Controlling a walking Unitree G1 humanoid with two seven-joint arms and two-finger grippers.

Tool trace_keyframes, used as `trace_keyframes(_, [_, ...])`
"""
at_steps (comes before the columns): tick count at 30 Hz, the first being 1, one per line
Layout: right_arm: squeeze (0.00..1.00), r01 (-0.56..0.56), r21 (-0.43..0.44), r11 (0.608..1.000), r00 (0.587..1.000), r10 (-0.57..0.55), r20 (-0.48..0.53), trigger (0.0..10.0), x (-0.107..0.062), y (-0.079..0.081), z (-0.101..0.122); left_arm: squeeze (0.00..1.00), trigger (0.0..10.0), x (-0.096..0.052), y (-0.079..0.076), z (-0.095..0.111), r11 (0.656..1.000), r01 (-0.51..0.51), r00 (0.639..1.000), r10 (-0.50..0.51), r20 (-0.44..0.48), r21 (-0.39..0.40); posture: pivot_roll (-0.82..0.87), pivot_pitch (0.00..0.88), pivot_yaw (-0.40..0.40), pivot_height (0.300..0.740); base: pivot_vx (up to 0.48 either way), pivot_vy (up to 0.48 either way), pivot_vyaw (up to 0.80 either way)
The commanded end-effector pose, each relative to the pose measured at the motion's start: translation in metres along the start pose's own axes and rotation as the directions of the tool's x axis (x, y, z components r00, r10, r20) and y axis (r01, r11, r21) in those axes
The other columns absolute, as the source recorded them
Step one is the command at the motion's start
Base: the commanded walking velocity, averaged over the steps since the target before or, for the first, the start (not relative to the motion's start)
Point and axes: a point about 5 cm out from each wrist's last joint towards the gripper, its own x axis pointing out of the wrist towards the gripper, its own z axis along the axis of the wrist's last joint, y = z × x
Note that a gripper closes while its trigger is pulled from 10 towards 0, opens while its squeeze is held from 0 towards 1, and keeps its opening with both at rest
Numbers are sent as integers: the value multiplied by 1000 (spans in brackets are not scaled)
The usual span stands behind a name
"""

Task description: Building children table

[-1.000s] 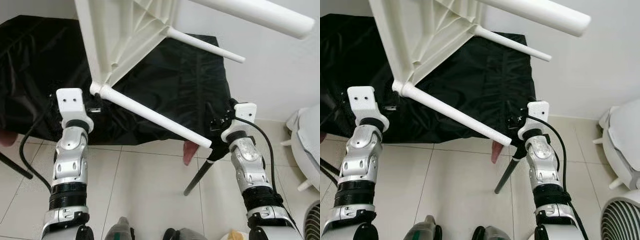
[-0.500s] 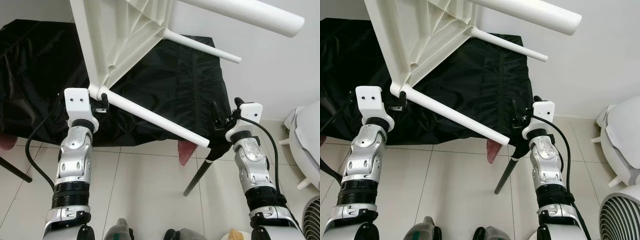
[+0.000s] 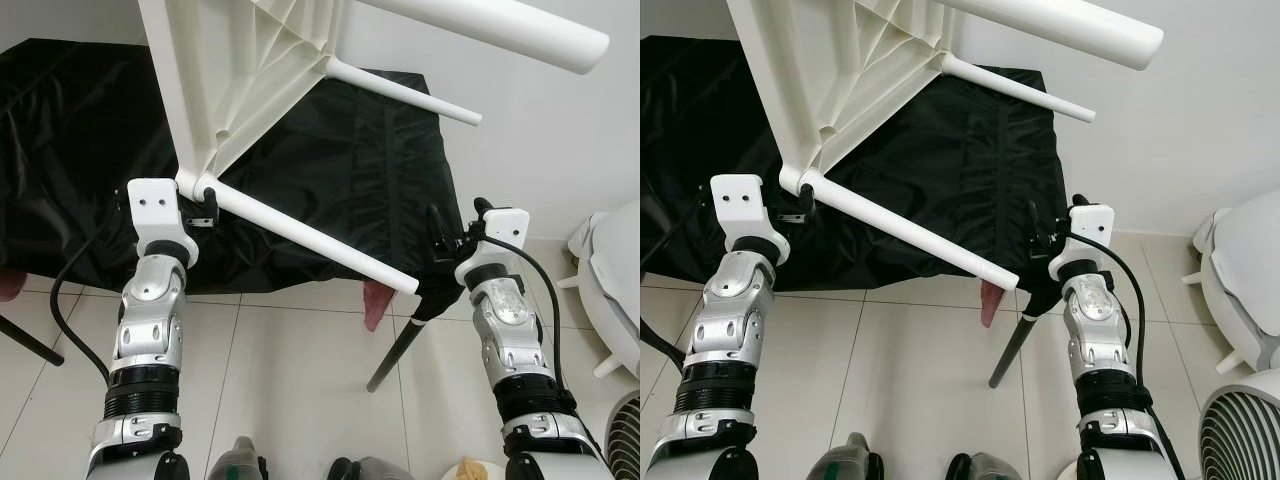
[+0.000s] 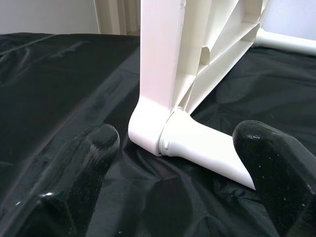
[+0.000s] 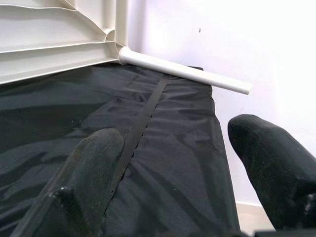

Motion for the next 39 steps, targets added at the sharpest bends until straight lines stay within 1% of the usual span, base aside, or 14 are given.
trace_keyframes(1, [0, 21, -2, 1000, 1000, -21, -14, 10000, -4, -5, -5, 0, 10000, -3, 3, -6, 999, -29, 999, 29, -23, -16, 49, 25, -42, 740, 0, 0, 0])
trace_keyframes(7, [0, 18, -3, 1000, 1000, -18, -13, 10000, -4, -5, -4, 0, 10000, -2, 4, -7, 999, -33, 999, 32, -29, -24, 47, 23, -47, 740, 0, 0, 0])
trace_keyframes(23, [0, 22, -16, 1000, 1000, -22, -6, 10000, -1, -7, -2, 0, 10000, 0, 4, -5, 999, -35, 999, 34, -28, -31, 43, 22, -47, 740, 0, 325, 0])
trace_keyframes(39, [0, 31, -13, 999, 999, -31, -8, 10000, -4, -6, -4, 0, 10000, 1, 5, -3, 999, -30, 999, 29, -27, -23, 45, 35, -35, 740, 0, 349, 0])
